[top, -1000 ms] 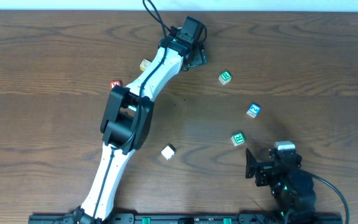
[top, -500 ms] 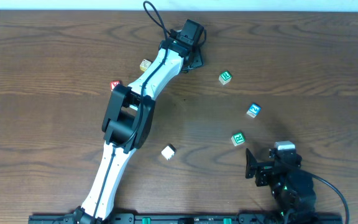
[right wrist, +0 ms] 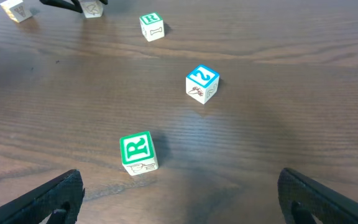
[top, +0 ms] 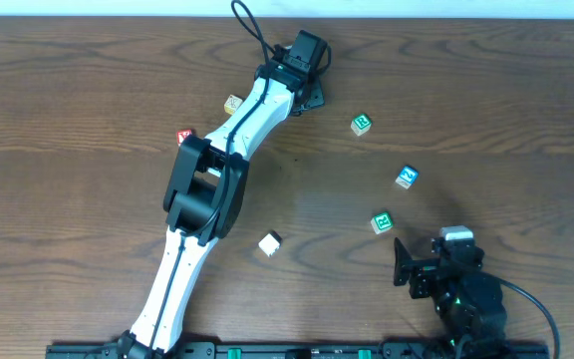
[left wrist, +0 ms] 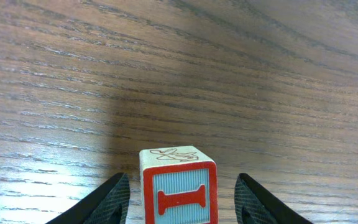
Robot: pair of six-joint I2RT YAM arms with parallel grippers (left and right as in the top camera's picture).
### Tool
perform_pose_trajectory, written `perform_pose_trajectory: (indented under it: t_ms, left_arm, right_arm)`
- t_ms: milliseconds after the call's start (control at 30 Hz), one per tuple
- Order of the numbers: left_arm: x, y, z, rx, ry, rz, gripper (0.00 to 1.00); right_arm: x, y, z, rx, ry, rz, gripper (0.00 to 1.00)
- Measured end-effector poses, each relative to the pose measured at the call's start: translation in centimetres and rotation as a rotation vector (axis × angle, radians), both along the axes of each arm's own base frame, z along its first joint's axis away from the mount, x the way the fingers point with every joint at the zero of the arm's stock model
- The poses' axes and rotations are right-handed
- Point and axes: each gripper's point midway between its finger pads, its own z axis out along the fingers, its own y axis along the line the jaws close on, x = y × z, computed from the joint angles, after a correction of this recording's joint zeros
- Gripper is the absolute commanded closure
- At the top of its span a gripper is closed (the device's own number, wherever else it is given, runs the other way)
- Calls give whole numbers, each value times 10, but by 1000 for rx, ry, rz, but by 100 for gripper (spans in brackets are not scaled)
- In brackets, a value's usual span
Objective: Spell out Ai2
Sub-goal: 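Lower the left gripper and close it on the red I block, then lift the red I block and carry it toward the arc center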
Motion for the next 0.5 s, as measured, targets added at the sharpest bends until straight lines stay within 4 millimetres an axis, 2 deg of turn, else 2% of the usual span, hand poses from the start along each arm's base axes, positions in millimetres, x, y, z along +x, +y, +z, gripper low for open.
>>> perform_pose_trajectory:
  t_ms: [233, 500]
  left_arm:
    - [0, 0, 0, 5, -2, -7, 58]
    - [0, 4, -1, 26, -3, -6, 59]
  right_arm:
    - [0, 0, 0, 0, 0, 0, 1]
    - [0, 0, 0, 0, 0, 0, 1]
